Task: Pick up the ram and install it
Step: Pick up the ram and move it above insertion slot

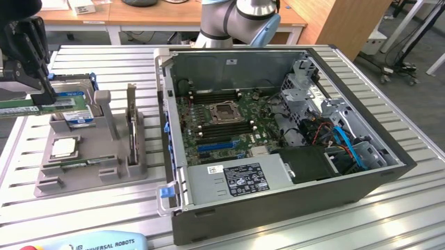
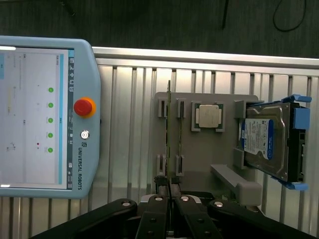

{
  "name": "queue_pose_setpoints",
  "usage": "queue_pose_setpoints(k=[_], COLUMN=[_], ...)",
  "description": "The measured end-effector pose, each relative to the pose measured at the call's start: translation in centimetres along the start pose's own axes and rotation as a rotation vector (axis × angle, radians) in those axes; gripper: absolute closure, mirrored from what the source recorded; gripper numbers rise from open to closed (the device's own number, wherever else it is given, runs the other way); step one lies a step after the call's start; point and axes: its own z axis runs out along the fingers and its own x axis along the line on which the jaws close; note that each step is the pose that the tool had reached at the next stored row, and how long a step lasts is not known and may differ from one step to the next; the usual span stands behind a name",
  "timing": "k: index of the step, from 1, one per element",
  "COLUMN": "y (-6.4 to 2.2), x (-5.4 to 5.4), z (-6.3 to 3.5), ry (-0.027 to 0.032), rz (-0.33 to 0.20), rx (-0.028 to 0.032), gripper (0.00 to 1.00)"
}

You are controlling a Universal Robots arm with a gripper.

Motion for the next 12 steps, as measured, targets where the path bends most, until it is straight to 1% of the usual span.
queue_pose_setpoints(k=[5,12], y=[-0.27,-1.34], x=[0.0,0.0], z=[-0.01,-0.06], ry=[0.0000,0.0000], rz=[0.000,0.000], rx=[0.0000,0.0000], gripper=[0.88,0.88])
